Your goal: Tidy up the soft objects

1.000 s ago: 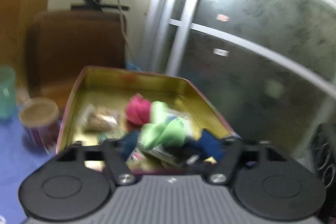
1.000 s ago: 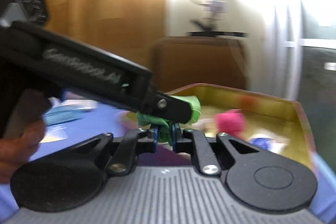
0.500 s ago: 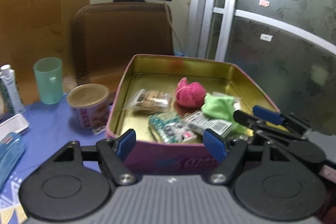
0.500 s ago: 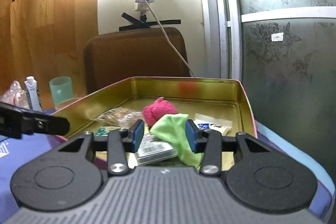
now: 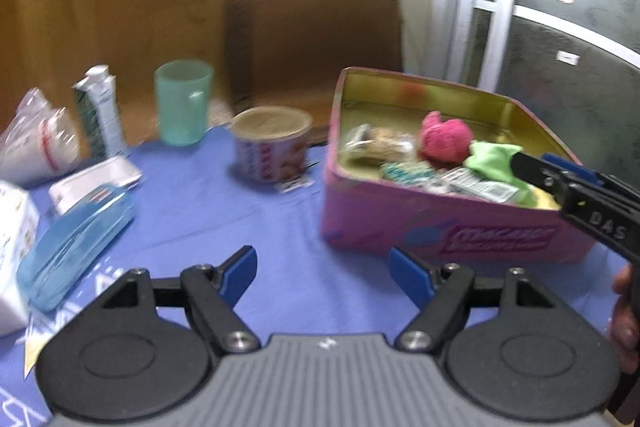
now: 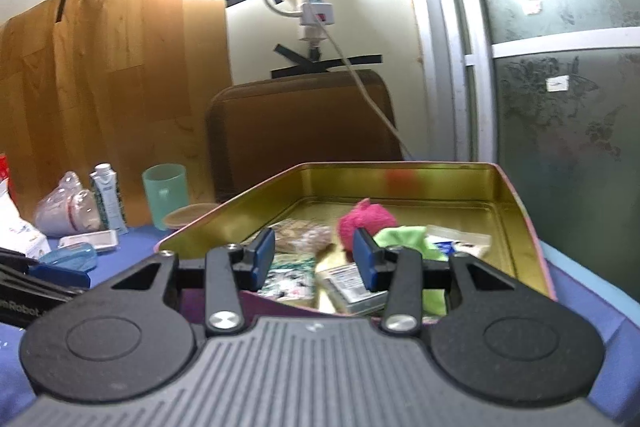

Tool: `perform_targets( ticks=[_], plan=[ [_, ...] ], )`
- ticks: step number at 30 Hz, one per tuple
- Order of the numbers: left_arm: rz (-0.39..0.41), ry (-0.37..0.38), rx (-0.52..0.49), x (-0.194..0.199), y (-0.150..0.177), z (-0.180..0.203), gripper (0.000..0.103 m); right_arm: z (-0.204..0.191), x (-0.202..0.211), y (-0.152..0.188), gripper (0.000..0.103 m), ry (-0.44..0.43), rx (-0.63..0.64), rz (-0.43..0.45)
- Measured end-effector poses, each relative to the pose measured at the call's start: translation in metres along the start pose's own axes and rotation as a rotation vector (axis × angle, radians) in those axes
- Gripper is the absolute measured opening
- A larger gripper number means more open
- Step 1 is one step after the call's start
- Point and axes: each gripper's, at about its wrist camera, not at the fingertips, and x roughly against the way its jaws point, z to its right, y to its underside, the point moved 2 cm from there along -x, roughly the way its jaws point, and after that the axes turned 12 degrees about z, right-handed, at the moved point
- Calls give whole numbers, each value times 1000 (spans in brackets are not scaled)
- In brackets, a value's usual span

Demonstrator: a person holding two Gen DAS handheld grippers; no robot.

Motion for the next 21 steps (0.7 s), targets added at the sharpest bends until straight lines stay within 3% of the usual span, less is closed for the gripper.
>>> perform_targets(
  ticks=[21],
  plan=[
    [-15,-147,24,5,27,-51,79,-31,1,9,46,-52,1,-30]
  ],
)
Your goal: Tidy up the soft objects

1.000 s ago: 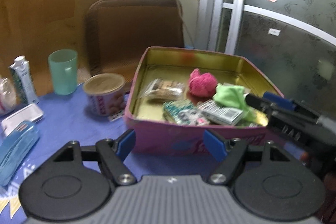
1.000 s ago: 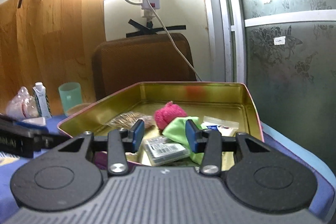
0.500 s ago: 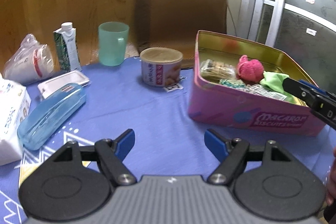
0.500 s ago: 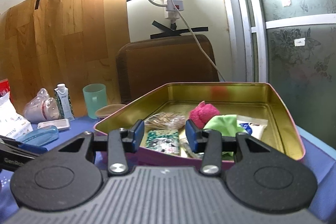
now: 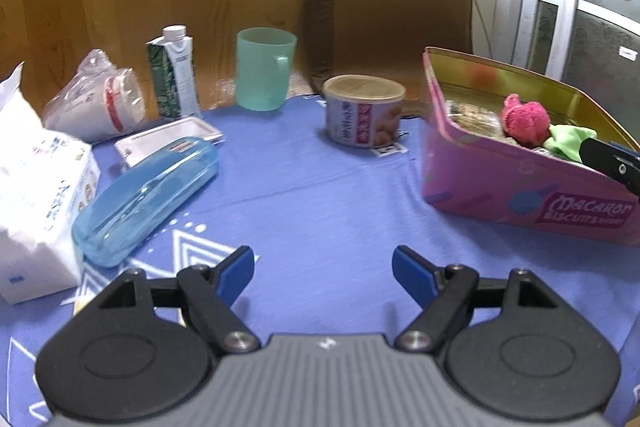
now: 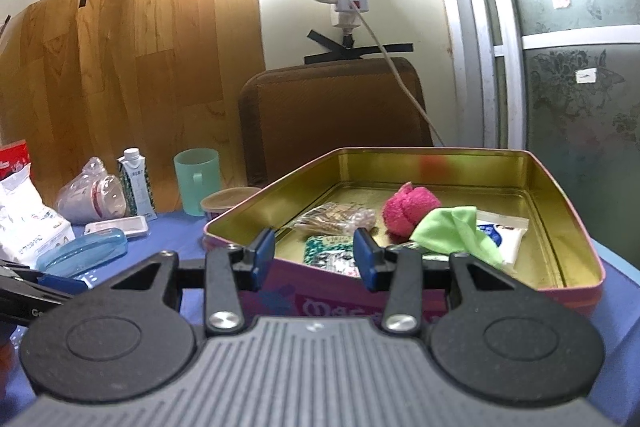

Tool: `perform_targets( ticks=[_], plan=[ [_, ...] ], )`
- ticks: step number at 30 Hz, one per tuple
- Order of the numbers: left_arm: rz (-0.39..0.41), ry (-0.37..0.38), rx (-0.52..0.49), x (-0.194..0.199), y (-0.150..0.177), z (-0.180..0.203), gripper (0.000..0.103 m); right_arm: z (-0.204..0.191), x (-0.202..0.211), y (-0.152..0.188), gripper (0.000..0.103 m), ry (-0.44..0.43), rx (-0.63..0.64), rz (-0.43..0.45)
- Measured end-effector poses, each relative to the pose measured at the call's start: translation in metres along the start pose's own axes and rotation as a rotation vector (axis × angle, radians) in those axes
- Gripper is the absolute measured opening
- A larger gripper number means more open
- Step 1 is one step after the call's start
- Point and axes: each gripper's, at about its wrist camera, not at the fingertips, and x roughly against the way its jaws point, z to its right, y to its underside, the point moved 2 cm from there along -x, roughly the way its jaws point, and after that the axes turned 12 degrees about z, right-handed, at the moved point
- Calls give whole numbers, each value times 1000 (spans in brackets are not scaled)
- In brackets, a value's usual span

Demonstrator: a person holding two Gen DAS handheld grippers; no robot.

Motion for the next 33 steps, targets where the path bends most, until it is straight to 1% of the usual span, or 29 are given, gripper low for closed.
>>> perform_targets(
  ticks=[3,5,7,10,13,14,15,16,17,20,22,23,24,25,26,28,30,33],
  plan=[
    [26,4,-2,8,5,-15,81,-8,-2,1,46,-31,12,-11],
    [39,-13,-4,15,10,-29,84,-15,-4,0,46,-71,22,-20],
    [46,-38,6,22,17,-47,84,-26,-7,0,46,-117,37,-29],
    [69,-78,16,32,22,-75,84,-51,-16,0,46,-205,62,-55],
    [106,-115,29,38,27,-99,84,-81,-35,2,46,-321,48,-121],
    [113,-113,52,38,29,-107,84,-92,-45,3,46,-360,41,-148],
    [118,-93,100,40,29,-115,84,-103,-55,4,46,-387,39,-170],
    [136,-75,140,43,29,-120,84,-115,-67,3,46,-410,39,-190],
    [159,-77,165,45,29,-124,84,-128,-79,2,46,-431,41,-208],
    [179,-74,197,47,29,-126,84,-172,-125,-3,46,-484,52,-265],
    [194,-64,207,49,29,-127,84,-200,-161,-4,47,-503,61,-342],
    [197,-58,214,49,29,-128,84,-217,-178,-2,50,-524,61,-392],
    [197,-54,223,49,30,-129,84,-231,-190,0,53,-544,65,-422],
    [197,-48,235,49,30,-131,84,-245,-200,3,61,-560,84,-442],
    [197,-40,252,49,31,-133,84,-262,-208,7,63,-574,131,-451],
    [195,-22,288,49,33,-138,84,-290,-216,18,63,-579,265,-448],
    [189,-6,323,48,35,-143,84,-311,-225,31,63,-571,376,-471],
    [189,6,346,49,36,-146,84,-330,-237,51,64,-533,526,-499]
  ],
)
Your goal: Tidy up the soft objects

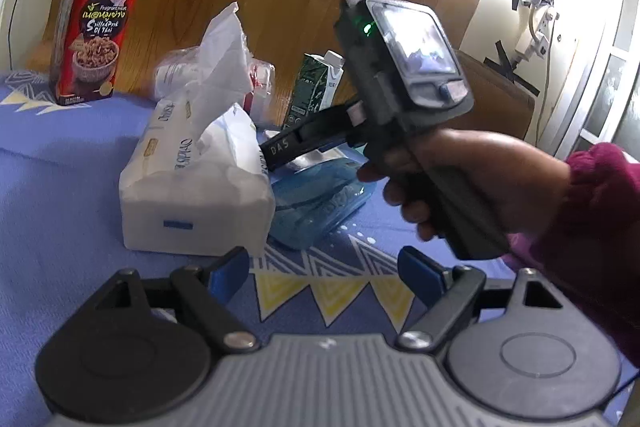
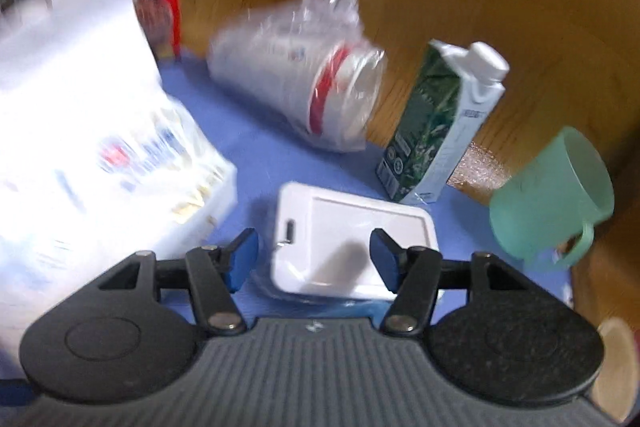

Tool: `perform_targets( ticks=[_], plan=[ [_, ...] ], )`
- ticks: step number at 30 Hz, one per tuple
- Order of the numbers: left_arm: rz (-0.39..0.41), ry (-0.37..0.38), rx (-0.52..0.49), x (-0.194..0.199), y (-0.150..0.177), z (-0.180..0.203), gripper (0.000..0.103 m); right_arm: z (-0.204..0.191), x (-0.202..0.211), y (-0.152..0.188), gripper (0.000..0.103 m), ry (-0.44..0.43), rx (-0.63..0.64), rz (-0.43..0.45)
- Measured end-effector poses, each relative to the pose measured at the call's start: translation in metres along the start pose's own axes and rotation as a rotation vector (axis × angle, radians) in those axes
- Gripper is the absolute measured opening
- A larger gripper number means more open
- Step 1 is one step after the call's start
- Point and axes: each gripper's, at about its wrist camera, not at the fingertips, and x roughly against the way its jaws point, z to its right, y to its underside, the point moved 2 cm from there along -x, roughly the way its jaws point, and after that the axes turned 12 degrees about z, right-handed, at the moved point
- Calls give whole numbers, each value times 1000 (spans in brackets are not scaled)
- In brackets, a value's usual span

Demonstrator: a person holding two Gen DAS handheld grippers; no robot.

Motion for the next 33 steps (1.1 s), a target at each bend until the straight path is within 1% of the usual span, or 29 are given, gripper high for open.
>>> perform_targets(
  ticks=[1,3,4,5,6,7,9,11,13,15,17,18,19,21,22,23,24,25,26,28,31,33],
  plan=[
    [2,2,0,1,0,0,84,1,-1,2,64,23,11,9],
    [5,5,-4,1,0,1,85,13,2,2,43,21,-39,7],
    [5,6,-6,2,1,2,85,18,10,1,29,29,-48,25],
    [5,5,-6,0,0,1,85,24,18,-3,22,57,-43,59],
    [7,5,-6,1,0,1,85,32,27,-5,20,74,-59,88],
    [9,5,-5,1,0,1,85,42,35,-8,18,79,-101,111],
    [13,5,-1,2,-1,0,85,68,62,-8,17,81,-224,168],
    [20,5,7,3,-1,-2,85,91,97,-1,17,64,-345,221],
    [29,10,16,4,-3,-4,85,104,134,13,17,-4,-455,256],
    [34,15,24,5,-3,-6,85,107,172,38,17,-108,-534,284],
    [35,16,29,5,-3,-6,85,101,207,66,17,-183,-540,312],
    [33,15,30,5,-4,-6,85,95,224,82,17,-202,-514,329],
    [29,18,28,4,-4,-5,84,88,236,96,17,-206,-473,343],
    [20,18,12,4,-3,-2,84,69,258,126,17,-172,-339,356],
    [12,18,-1,3,-2,1,84,58,271,142,17,-179,-264,376],
    [5,22,-9,3,-2,5,84,50,276,153,20,-198,-222,365],
    [-8,36,-6,4,-1,8,84,42,281,163,20,-219,-191,331],
    [-20,54,5,4,0,11,84,33,284,173,27,-231,-156,302],
    [-35,77,20,4,1,15,84,26,283,177,45,-231,-137,291],
    [-59,108,31,5,3,24,84,22,290,190,62,-217,-145,291],
    [-103,152,30,5,7,40,84,28,291,196,63,-217,-197,300],
    [-137,180,38,5,11,51,84,33,288,196,68,-203,-228,288]
  ],
)
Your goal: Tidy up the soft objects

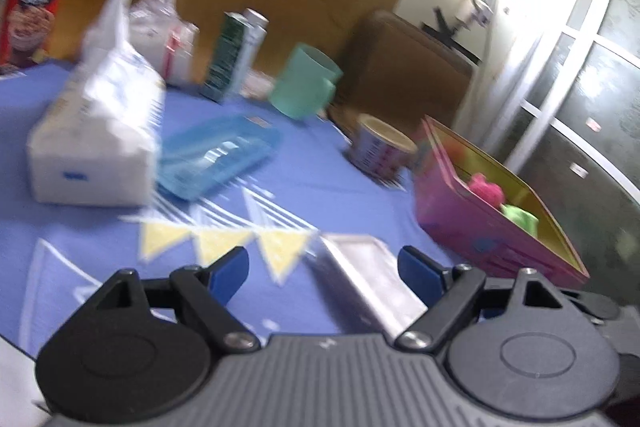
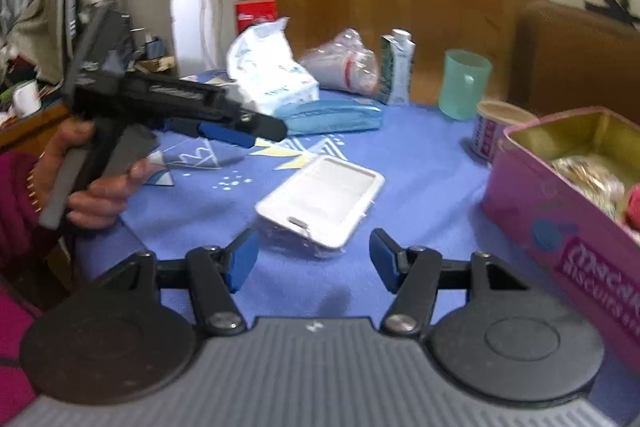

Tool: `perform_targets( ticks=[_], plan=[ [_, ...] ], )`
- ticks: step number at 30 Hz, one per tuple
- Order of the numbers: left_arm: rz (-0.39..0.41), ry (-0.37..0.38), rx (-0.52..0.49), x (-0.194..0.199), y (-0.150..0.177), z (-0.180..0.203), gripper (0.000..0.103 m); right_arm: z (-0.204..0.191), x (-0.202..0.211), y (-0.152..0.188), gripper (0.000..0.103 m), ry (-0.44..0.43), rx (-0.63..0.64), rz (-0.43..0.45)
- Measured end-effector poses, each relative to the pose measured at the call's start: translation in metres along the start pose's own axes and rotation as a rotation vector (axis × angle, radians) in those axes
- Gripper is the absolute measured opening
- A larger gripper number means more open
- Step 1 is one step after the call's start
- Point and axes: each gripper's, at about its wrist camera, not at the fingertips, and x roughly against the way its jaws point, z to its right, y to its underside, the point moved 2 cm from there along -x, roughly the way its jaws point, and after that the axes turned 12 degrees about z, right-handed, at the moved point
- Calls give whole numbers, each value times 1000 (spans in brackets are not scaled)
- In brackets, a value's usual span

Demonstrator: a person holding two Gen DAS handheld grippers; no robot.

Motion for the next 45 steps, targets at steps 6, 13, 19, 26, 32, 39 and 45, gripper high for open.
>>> perform_targets(
  ticks=[6,13,19,26,32,39,45],
  plan=[
    [-112,21,16,-23,15,22,78,2,-24,13,79,22,-42,-52],
    [-92,50,-95,-30,10,60,42,-14,-30,13,39,92,70,-3],
    [-41,185,-184,-48,-11,114,42,12,13,-3,38,229,41,141],
    [-40,323,-317,-102,-11,192,43,58,55,-12,38,446,4,237],
    [-37,172,-461,-164,-3,231,72,121,43,-11,54,729,19,177],
    [-5,172,-449,-140,-3,223,74,123,50,2,48,804,9,237],
    [3,154,-443,-112,0,224,74,107,57,1,48,759,-40,268]
  ],
)
